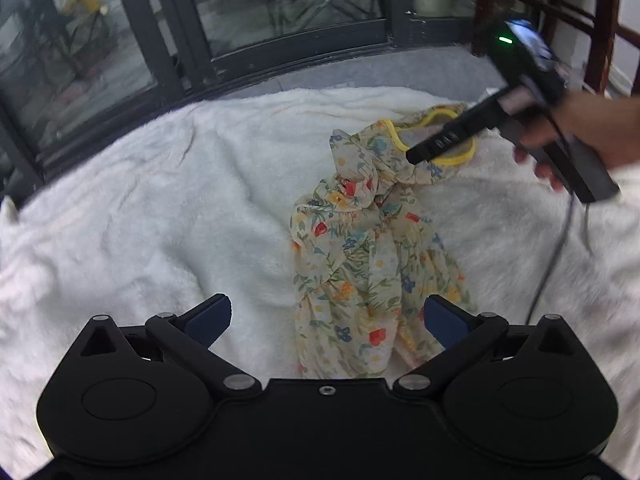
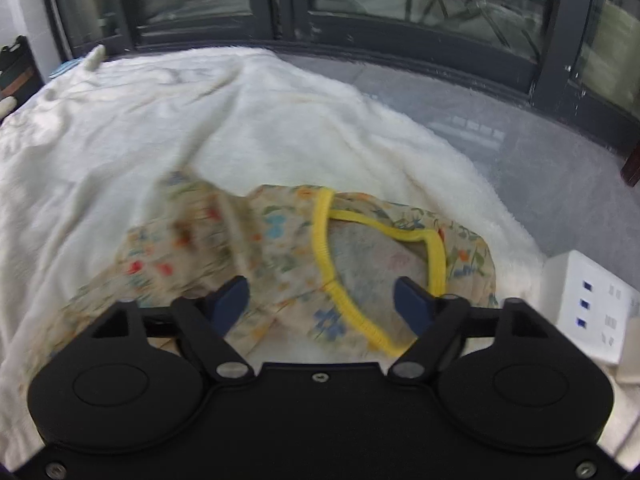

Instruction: Fold clothes

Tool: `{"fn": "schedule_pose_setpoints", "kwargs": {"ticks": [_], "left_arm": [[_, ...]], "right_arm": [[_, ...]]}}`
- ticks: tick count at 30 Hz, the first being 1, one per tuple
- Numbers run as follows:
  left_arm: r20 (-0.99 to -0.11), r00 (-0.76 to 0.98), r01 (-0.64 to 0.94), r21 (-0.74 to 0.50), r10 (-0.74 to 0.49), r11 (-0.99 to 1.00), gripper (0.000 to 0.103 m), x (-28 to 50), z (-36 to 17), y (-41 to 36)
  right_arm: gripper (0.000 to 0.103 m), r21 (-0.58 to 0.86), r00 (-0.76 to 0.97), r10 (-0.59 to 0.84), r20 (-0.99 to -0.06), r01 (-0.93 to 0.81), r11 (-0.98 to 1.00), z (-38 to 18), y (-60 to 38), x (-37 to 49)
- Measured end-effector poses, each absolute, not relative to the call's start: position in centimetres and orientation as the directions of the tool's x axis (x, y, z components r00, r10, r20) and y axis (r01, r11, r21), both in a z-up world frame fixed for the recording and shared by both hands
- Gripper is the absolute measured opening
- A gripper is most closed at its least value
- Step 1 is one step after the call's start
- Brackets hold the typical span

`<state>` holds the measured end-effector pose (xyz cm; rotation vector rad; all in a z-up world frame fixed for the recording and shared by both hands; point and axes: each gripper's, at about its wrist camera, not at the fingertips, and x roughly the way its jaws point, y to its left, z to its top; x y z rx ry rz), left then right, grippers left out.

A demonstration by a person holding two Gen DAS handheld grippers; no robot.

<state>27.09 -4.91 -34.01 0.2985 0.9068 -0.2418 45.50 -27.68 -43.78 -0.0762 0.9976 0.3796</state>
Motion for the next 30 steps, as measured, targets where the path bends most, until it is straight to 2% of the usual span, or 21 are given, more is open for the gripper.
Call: {"fn": "schedule_pose_setpoints", "kwargs": {"ticks": [1, 2, 3, 4, 7, 10, 14, 18, 23, 26, 30], "left_arm": [[-0.797, 0.598, 0.342, 0.163, -0.080, 0.925, 0.103, 26.8, -34.3, -4.8], [-0.799, 0.595, 0.347, 0.163, -0.083, 0.923, 0.103, 26.5, -34.5, -4.7], [-0.805, 0.587, 0.347, 0.154, -0.086, 0.925, 0.103, 26.3, -34.6, -4.4], [-0.810, 0.580, 0.346, 0.146, -0.088, 0.927, 0.103, 26.0, -34.8, -4.1], [-0.813, 0.578, 0.343, 0.162, -0.072, 0.925, 0.103, 27.1, -35.2, -4.2], [-0.772, 0.632, 0.361, 0.209, -0.073, 0.909, 0.103, 25.9, -35.1, -4.3], [-0.696, 0.698, 0.512, 0.321, -0.168, 0.797, 0.102, 22.6, -35.5, -5.8], [-0.626, 0.719, 0.661, 0.483, -0.301, 0.574, 0.103, 17.0, -36.3, -7.5], [-0.625, 0.689, 0.725, 0.579, -0.367, 0.374, 0.103, 11.0, -36.7, -7.8], [-0.617, 0.682, 0.730, 0.608, -0.392, 0.313, 0.103, 9.2, -36.2, -8.1], [-0.623, 0.671, 0.741, 0.566, -0.402, 0.361, 0.103, 8.7, -34.7, -9.0]], "right_arm": [[0.075, 0.139, 0.442, 0.285, -0.850, -0.333, 0.932, -44.7, -27.8, 46.3], [0.059, 0.154, 0.409, 0.282, -0.868, -0.318, 0.935, -45.4, -27.9, 46.6], [0.023, 0.164, 0.377, 0.276, -0.884, -0.302, 0.939, -46.0, -27.9, 46.8], [0.006, 0.142, 0.383, 0.251, -0.889, -0.290, 0.946, -46.2, -27.8, 46.6], [0.004, 0.246, 0.438, 0.332, -0.835, -0.241, 0.939, -44.2, -28.7, 43.1], [0.004, 0.379, 0.466, 0.441, -0.767, -0.225, 0.898, -41.5, -29.3, 38.5], [0.004, 0.515, 0.440, 0.572, -0.693, -0.254, 0.819, -37.5, -28.1, 31.3], [0.004, 0.540, 0.362, 0.648, -0.670, -0.361, 0.760, -33.8, -25.3, 24.1], [0.004, 0.557, 0.242, 0.697, -0.675, -0.451, 0.697, -31.9, -22.1, 16.7], [0.004, 0.576, 0.212, 0.721, -0.659, -0.474, 0.666, -30.6, -21.5, 13.7], [0.005, 0.545, 0.210, 0.731, -0.650, -0.541, 0.640, -28.1, -21.0, 10.7]]}}
